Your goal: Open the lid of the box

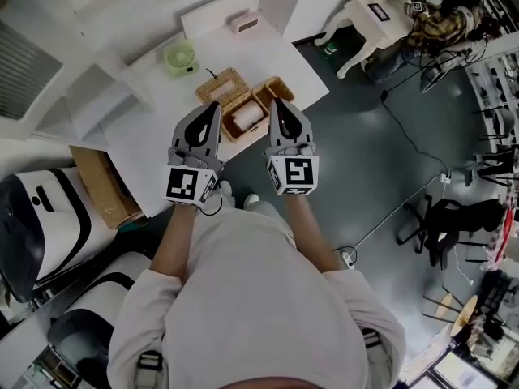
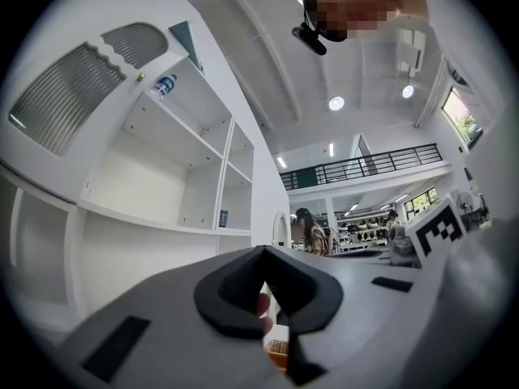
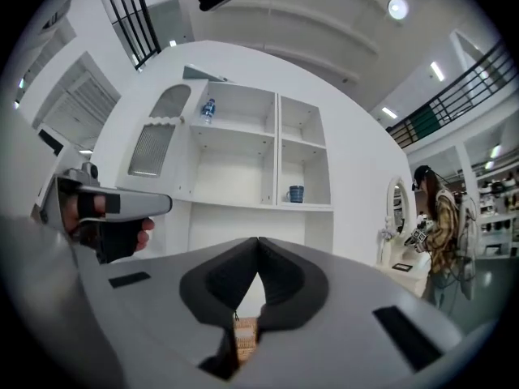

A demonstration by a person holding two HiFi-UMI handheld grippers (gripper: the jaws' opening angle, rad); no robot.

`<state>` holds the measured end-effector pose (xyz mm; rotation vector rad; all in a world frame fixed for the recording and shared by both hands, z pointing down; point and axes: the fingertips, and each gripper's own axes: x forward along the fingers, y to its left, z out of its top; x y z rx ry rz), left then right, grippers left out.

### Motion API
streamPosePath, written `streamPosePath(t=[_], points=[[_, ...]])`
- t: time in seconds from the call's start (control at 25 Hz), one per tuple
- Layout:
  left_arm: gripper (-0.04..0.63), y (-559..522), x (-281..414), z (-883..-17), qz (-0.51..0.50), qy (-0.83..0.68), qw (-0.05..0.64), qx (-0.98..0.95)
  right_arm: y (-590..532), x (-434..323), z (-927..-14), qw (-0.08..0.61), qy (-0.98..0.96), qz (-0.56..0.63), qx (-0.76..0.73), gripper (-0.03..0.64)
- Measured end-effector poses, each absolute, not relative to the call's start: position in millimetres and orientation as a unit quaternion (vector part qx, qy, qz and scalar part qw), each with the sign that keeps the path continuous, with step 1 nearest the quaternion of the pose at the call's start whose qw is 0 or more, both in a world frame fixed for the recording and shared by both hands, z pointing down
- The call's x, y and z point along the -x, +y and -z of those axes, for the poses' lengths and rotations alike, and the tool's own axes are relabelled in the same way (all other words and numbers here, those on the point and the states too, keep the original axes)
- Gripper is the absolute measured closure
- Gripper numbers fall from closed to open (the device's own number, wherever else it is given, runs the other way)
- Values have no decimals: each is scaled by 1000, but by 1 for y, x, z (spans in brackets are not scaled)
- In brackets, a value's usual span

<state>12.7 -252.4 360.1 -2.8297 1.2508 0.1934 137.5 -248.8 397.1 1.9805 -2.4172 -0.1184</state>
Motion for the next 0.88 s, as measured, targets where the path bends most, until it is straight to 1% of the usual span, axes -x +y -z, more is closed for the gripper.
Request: streamPosePath(t=[0.2,0.32,0.48,0.68,0.88], points=[[601,-204,-26,-363,-44,408,20,912,-200,-147,-387,17,-780,22,-626,618],[601,-179,-26,-366,-39,412,16,910,-174,-148,-390,11,-779,4,-627,618],[601,-154,-21,-361,-40,407,28,912,-143,-136,-391,11,-772,17,-636,618],[601,-113,9,-348,-57,389,40,918,-101,-107,-384,11,-756,31,-653,618],[601,-71,57,-337,-71,372,37,925,-56,-53,-368,22,-742,60,-667,618]])
